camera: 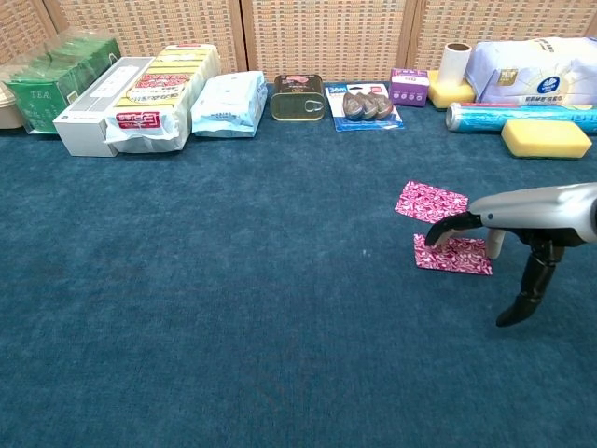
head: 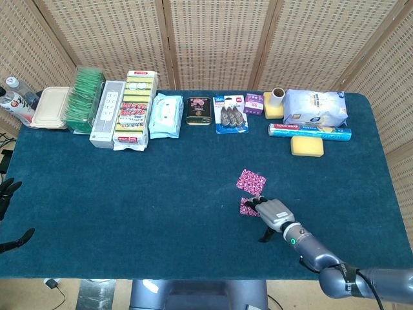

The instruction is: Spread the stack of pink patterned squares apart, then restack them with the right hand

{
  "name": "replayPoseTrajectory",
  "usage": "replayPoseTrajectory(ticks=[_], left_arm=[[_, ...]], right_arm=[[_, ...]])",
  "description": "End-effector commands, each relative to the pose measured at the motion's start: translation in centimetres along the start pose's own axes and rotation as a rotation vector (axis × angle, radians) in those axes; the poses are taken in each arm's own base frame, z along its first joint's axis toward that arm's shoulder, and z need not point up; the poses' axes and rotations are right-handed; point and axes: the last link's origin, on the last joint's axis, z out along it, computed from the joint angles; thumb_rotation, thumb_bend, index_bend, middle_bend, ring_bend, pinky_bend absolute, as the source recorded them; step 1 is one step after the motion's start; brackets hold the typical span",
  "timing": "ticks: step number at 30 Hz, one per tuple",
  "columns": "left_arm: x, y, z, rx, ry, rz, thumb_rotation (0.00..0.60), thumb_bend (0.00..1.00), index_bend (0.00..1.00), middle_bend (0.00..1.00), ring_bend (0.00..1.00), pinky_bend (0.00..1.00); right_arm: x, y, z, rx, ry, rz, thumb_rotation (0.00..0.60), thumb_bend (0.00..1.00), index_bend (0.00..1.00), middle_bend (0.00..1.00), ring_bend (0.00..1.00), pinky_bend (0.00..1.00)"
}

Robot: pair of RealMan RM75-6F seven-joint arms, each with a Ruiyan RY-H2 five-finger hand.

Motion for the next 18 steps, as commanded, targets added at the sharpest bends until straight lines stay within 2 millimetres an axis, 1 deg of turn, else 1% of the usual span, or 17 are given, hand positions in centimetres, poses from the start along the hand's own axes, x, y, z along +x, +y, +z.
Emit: replayPoseTrajectory(ticks=[1,4,6,10,13,18], left_arm=[[0.0,0.0,0.0,0.0,0.001,0.0,0.6,0.23,0.0,0.0,0.0,0.06],[0.0,0.0,0.0,-0.001,0.0,0.0,0.6,0.23,0.0,0.0,0.0,0.06],[0.0,0.0,0.0,-0.001,0.001,0.0,0.6,0.23,0.0,0.0,0.0,0.06],[0.0,0.0,0.0,-0.002,0.0,0.0,0.6,0.23,0.0,0.0,0.0,0.06],[-0.1,0.1,-0.1,-0.004,0.0,0.002,0.6,0.23,0.0,0.0,0.0,0.06],[-0.1,0.1,-0.1,-0.003,-0.001,0.003,0.6,0.23,0.0,0.0,0.0,0.06]], right_arm=[[-0.2,-0.3,-0.8,0.008,0.002,-0.018,0.555,0.02,0.13,0.14,0.09,0.28],[0.2,-0.9,-1.6,0.031,0.035,-0.014,0.554,0.02,0.13,0.14,0.09,0.28],[0.8,-1.3,-2.2,0.05,0.073,-0.01,0.553,0.02,0.13,0.14,0.09,0.28],[2.1,-1.4,-2.3,0.067,0.145,0.018,0.548,0.02,0.13,0.12,0.08,0.27],[3.3,-1.1,-1.5,0.065,0.176,0.046,0.548,0.02,0.13,0.12,0.07,0.25],[4.8,-0.4,0.7,0.035,0.168,0.077,0.544,0.02,0.13,0.12,0.06,0.25]])
